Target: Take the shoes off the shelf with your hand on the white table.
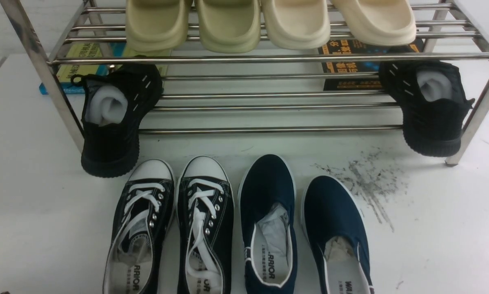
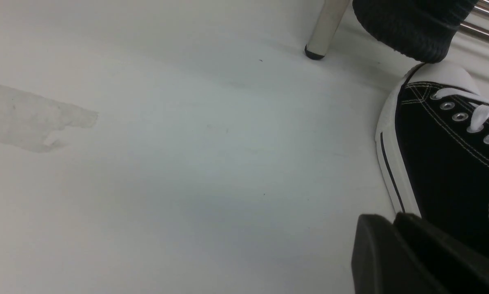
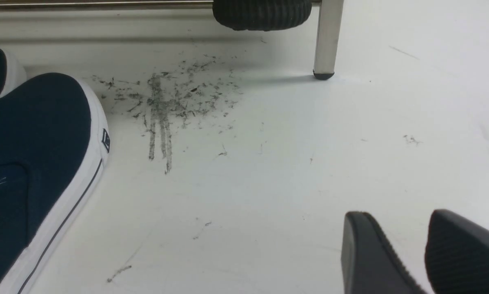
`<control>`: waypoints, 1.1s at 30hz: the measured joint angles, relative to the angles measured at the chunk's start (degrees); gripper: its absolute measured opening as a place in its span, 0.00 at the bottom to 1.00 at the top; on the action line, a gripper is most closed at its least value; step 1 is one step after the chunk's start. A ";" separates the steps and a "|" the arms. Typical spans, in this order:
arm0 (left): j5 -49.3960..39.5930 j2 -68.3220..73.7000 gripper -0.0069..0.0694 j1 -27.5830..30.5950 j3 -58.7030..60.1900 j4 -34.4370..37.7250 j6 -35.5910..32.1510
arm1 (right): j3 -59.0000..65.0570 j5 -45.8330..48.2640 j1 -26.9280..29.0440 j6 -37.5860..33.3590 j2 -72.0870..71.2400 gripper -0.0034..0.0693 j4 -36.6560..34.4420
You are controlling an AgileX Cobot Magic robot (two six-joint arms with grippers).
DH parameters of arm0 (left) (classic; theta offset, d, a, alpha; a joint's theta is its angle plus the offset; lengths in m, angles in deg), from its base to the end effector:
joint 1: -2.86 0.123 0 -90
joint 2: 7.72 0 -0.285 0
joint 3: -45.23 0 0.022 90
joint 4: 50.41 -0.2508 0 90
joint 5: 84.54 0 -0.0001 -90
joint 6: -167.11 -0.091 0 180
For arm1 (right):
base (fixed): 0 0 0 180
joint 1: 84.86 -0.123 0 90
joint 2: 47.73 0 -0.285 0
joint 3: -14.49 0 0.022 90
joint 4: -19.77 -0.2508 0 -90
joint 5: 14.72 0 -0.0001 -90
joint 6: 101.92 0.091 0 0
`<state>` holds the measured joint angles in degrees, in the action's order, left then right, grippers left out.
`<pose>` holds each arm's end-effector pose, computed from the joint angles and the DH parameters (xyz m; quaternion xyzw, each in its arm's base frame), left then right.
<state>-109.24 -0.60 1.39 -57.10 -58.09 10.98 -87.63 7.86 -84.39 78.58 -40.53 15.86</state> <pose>0.0508 0.0038 0.1729 -0.1254 0.8058 -0.0698 0.5746 0.0519 0.0020 0.1745 0.0245 0.8066 0.0293 0.5898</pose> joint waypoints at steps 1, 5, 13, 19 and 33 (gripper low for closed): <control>-0.01 0.00 0.20 0.00 0.00 -0.10 0.00 | 0.00 0.00 0.00 0.00 0.00 0.38 0.00; -0.01 0.00 0.20 0.00 0.00 -0.15 0.11 | 0.00 0.00 0.00 0.00 0.00 0.38 0.00; 0.01 0.00 0.21 0.00 0.00 -0.15 0.10 | 0.00 0.00 0.00 0.00 0.00 0.38 0.00; 0.17 0.00 0.22 0.00 0.07 -0.21 0.10 | 0.00 0.00 0.00 0.00 0.00 0.38 0.00; 0.23 0.00 0.23 0.00 0.07 -0.32 0.10 | 0.00 0.00 0.00 0.00 0.00 0.38 0.00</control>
<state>-109.00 -0.60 1.39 -57.04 -58.41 11.08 -87.63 7.86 -84.39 78.58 -40.53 15.86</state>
